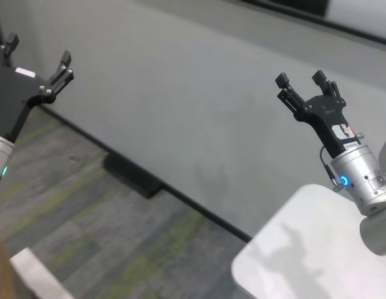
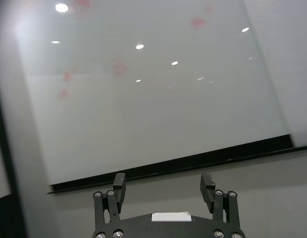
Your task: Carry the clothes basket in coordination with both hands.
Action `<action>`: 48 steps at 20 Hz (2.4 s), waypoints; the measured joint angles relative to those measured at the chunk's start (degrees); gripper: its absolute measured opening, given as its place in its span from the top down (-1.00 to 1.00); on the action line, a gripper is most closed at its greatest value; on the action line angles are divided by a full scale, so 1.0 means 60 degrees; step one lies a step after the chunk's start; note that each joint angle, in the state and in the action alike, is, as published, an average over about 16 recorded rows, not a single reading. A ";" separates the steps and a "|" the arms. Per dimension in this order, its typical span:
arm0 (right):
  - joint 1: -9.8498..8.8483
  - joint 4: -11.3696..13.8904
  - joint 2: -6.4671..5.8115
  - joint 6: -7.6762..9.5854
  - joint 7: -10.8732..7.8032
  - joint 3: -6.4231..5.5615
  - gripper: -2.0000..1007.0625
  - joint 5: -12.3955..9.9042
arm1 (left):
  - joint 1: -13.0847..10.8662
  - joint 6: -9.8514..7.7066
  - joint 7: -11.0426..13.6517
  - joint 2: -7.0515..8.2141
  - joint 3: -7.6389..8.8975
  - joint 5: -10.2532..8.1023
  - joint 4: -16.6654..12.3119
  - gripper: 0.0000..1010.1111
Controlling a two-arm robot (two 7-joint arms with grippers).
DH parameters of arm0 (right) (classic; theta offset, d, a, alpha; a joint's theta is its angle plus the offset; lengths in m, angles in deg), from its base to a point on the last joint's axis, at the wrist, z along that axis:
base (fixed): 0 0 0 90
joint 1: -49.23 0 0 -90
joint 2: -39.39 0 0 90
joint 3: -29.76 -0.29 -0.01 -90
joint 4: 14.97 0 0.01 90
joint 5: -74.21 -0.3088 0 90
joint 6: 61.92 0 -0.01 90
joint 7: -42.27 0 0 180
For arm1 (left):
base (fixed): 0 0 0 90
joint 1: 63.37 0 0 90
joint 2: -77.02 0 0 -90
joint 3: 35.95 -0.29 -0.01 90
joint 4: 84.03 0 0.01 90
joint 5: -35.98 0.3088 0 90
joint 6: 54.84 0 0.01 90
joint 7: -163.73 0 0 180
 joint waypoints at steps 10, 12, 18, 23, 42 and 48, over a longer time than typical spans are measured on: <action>0.0000 0.0000 0.0000 0.0000 0.0000 0.0000 -0.99 0.0000 | 0.0000 -0.0001 0.0000 0.0000 0.0000 0.0000 0.0000 -0.98; 0.0000 0.0000 0.0000 0.0000 0.0000 0.0000 -0.99 0.0000 | 0.0000 -0.0001 0.0000 0.0000 0.0000 0.0000 0.0000 -0.98; 0.0000 0.0000 0.0000 0.0000 0.0000 0.0000 -0.99 0.0000 | 0.0000 -0.0001 0.0000 0.0000 0.0000 0.0000 0.0000 -0.98; 0.0000 0.0000 0.0000 0.0000 0.0000 0.0000 -0.99 0.0000 | 0.0000 -0.0001 0.0000 0.0000 0.0000 0.0000 0.0000 -0.98; 0.0000 0.0000 0.0000 0.0000 0.0000 0.0000 -0.99 0.0000 | -0.0001 -0.0001 0.0000 0.0000 0.0000 0.0000 0.0000 -0.98; 0.0000 0.0000 0.0000 0.0000 0.0000 0.0000 -0.99 0.0000 | -0.0001 -0.0001 0.0000 0.0000 0.0000 0.0000 0.0000 -0.98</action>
